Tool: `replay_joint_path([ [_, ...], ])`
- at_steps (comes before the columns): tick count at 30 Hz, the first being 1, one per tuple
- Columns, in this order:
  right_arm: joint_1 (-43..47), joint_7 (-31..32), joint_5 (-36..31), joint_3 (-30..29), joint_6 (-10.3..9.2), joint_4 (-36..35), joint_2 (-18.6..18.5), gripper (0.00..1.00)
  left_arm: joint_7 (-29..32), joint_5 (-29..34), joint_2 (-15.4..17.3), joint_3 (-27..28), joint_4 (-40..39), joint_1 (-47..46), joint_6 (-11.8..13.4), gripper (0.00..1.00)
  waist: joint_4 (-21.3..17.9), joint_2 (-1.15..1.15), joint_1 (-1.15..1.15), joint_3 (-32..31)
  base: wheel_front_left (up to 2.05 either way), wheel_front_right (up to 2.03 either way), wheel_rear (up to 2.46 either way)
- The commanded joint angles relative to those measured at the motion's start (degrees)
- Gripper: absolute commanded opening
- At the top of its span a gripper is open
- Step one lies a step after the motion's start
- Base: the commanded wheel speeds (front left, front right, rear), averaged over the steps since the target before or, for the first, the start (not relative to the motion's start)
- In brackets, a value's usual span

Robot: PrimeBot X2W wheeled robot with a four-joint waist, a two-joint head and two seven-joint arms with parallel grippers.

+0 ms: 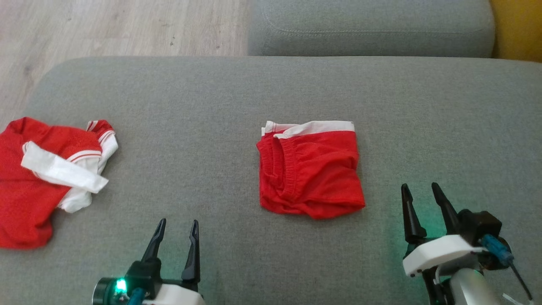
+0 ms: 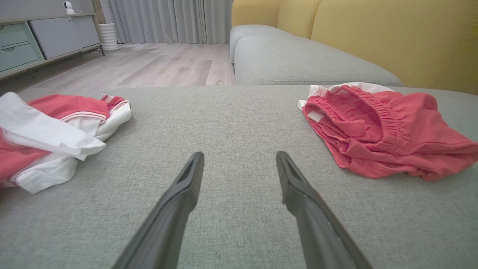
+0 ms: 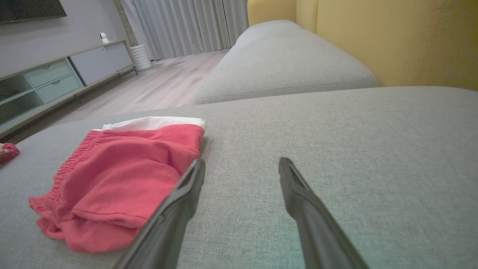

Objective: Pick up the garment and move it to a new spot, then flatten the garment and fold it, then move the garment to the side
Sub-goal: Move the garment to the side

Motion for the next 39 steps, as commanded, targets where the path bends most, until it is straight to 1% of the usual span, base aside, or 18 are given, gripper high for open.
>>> replay_joint_path([
  [1, -1.47, -0.62, 0.45, 1.78, -0.03, -1.45, 0.08, 1.00, -0.30, 0.42, 0.28, 1.83, -1.85, -1.36, -0.02, 1.00, -0.07, 0.00, 0.01, -0.08, 0.00, 0.00, 0.00],
  [6, -2.06, -0.62, 1.01, 3.03, -0.03, -1.15, 0.08, 1.00, -0.30, 0.45, 0.26, 1.14, -1.70, -1.91, -0.18, 1.00, 0.38, 0.00, 0.01, 0.19, 0.00, 0.00, 0.00],
  [8, -2.58, -0.62, 1.73, 4.47, -0.03, -0.44, 0.08, 1.00, -0.30, 0.34, 0.25, 0.80, -1.66, -2.24, -0.17, 1.00, 0.76, 0.00, 0.01, 0.45, 0.00, 0.00, 0.00],
  [9, -3.18, -0.62, 2.26, 6.27, -0.03, 0.81, 0.08, 1.00, -0.30, 0.18, 0.25, 0.46, -1.60, -2.37, -0.12, 1.00, 1.22, 0.00, 0.01, 0.77, 0.00, 0.00, 0.00],
  [13, -4.96, -0.62, 2.67, 8.87, -0.03, 3.66, 0.08, 1.00, -0.30, -0.14, 0.24, -0.28, -1.18, -2.69, -0.16, 1.00, 2.40, 0.00, 0.01, 1.56, 0.00, 0.00, 0.00],
  [25, -7.97, -0.62, 4.18, 11.27, -0.03, 11.46, 0.08, 1.00, -0.30, -1.33, 0.24, -1.79, -0.94, -3.81, 0.41, 1.00, 5.79, 0.00, 0.01, 4.48, 0.00, 0.00, 0.00],
  [27, -8.15, -0.62, 3.77, 11.70, -0.03, 11.87, 0.08, 0.96, -0.30, -1.53, 0.24, -1.99, -1.08, -4.04, 0.59, 1.00, 5.76, 0.00, 0.01, 5.20, 0.00, 0.00, 0.00],
  [28, -8.21, -0.62, 3.67, 11.83, -0.03, 11.84, 0.08, 0.89, -0.30, -1.59, 0.24, -2.08, -1.10, -4.10, 0.65, 1.00, 5.64, 0.00, 0.01, 5.56, 0.00, 0.00, 0.00],
  [29, -8.16, -0.62, 3.59, 11.92, -0.03, 11.71, 0.08, 0.79, -0.30, -1.62, 0.24, -2.16, -1.08, -4.17, 0.68, 1.00, 5.51, 0.00, 0.01, 5.81, 0.00, 0.00, 0.00],
  [30, -8.05, -0.62, 3.54, 12.12, -0.03, 11.56, 0.08, 0.60, -0.30, -1.62, 0.24, -2.19, -1.05, -4.25, 0.67, 1.00, 5.32, 0.00, 0.01, 6.03, 0.00, 0.00, 0.00],
  [31, -7.90, -0.62, 3.71, 12.41, -0.03, 11.39, 0.08, 0.28, -0.30, -1.62, 0.24, -2.20, -1.02, -4.33, 0.65, 1.00, 5.09, 0.00, 0.01, 6.17, 0.00, 0.00, 0.00],
  [32, -7.75, -0.62, 3.88, 12.69, -0.03, 11.13, 0.08, 0.00, -0.30, -1.60, 0.24, -2.20, -0.97, -4.39, 0.61, 1.00, 4.79, 0.00, 0.01, 6.33, 0.00, 0.00, 0.00],
  [39, -5.72, -0.62, 5.73, 14.93, -0.03, 8.01, 0.08, 0.00, -0.30, -1.03, 0.24, -2.50, -0.32, -5.04, 0.27, 1.00, 2.03, 0.00, 0.01, 5.83, 0.00, 0.00, 0.00],
])
